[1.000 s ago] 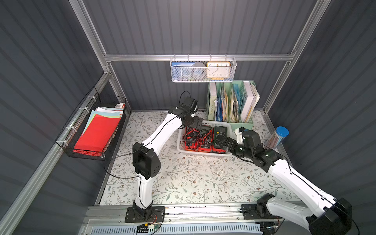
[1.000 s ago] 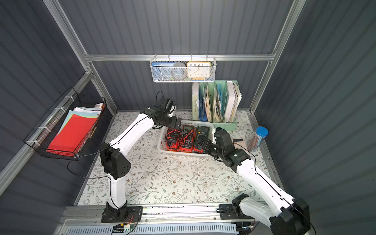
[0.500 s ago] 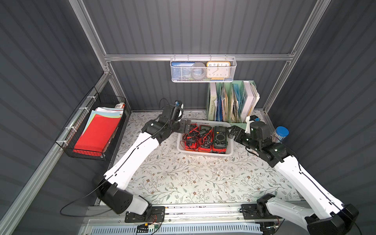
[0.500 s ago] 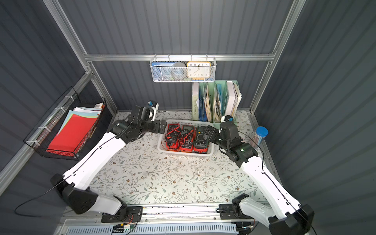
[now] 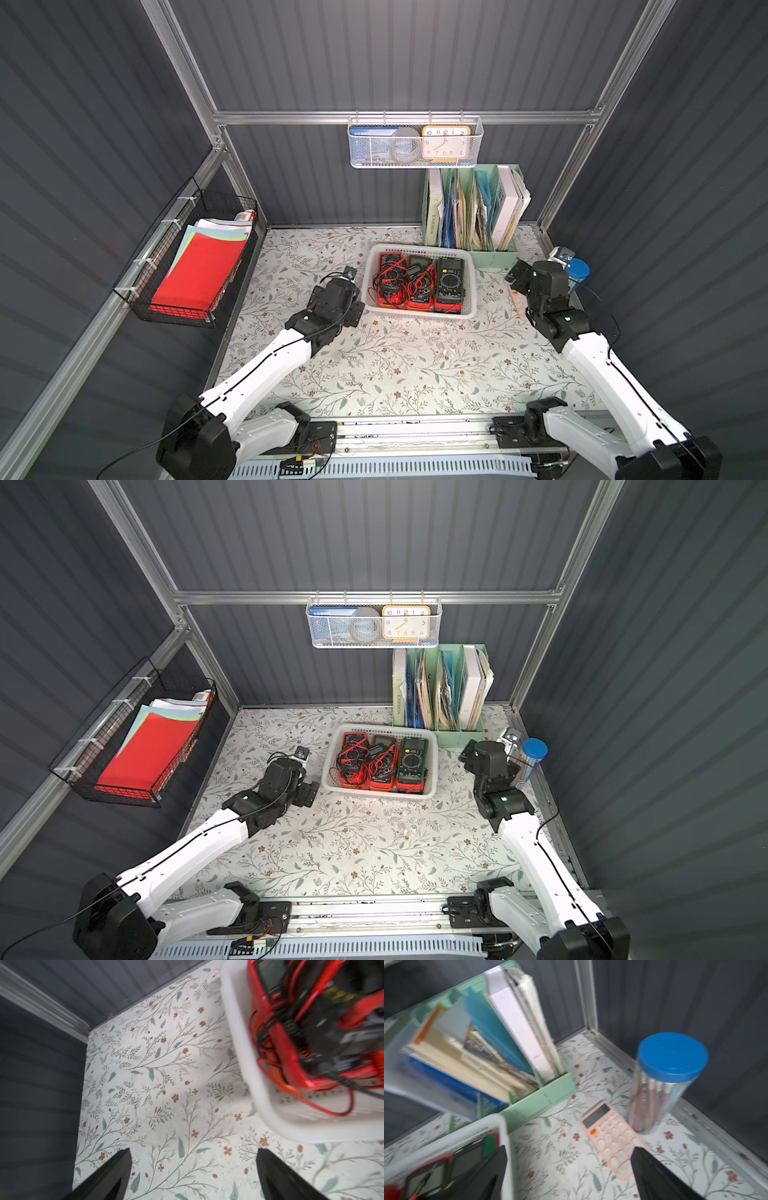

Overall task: Put the multimeter into the basket
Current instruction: Reset both arms

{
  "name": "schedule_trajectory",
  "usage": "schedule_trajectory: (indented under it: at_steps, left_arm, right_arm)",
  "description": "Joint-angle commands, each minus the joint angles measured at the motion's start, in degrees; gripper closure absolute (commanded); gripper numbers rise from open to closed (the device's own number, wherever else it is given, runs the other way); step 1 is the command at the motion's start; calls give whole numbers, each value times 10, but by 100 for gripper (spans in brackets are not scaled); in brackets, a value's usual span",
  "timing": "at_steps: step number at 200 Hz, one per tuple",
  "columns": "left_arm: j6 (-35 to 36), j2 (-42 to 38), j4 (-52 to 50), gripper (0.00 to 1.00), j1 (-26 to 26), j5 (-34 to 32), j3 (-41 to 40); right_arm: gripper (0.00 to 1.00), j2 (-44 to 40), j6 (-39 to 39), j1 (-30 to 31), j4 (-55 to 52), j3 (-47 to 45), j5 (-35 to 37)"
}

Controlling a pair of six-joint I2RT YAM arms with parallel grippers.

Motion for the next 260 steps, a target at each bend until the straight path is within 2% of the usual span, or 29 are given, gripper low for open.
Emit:
schedule_trajectory:
  at_steps: [1, 14, 34, 75, 109, 131, 143, 148, 155, 166, 187, 218, 260]
  left_arm:
    - [2, -40, 114, 1, 69, -10, -66]
    - [20, -47, 165, 1, 107, 14, -109]
    - [64, -21, 224, 1, 122, 22, -143]
    - [52, 98, 361, 1, 151, 85, -182]
    - [54, 226, 502, 1, 174, 124, -221]
    - [50, 310, 663, 1, 188, 136, -261]
    - [44, 343, 692, 1, 194, 131, -260]
    - [63, 352, 711, 1, 197, 127, -256]
    - [60, 349, 691, 1, 198, 127, -248]
    - [37, 333, 628, 1, 201, 145, -236]
    - [50, 340, 607, 1, 213, 169, -212]
    - [8, 339, 493, 1, 265, 251, -159]
    - [4, 338, 501, 1, 272, 271, -165]
  right_arm:
    - [1, 21, -34, -45, 70, -36, 18]
    - [1, 49, -50, -60, 110, -58, 9]
    - [1, 106, -79, -65, 157, -73, 32]
    - [1, 208, -133, -65, 343, -142, 11]
    - [1, 260, -166, -66, 546, -221, -71]
    - [1, 298, -204, -64, 647, -254, -146]
    - [1, 318, -207, -63, 708, -273, -154]
    - [1, 332, -210, -63, 740, -278, -155]
    - [1, 338, -212, -61, 755, -279, -157]
    - [1, 324, -207, -62, 711, -270, -153]
    - [1, 319, -205, -65, 633, -234, -143]
    - [1, 331, -208, -64, 670, -242, -147]
    - [1, 327, -212, -63, 674, -247, -150]
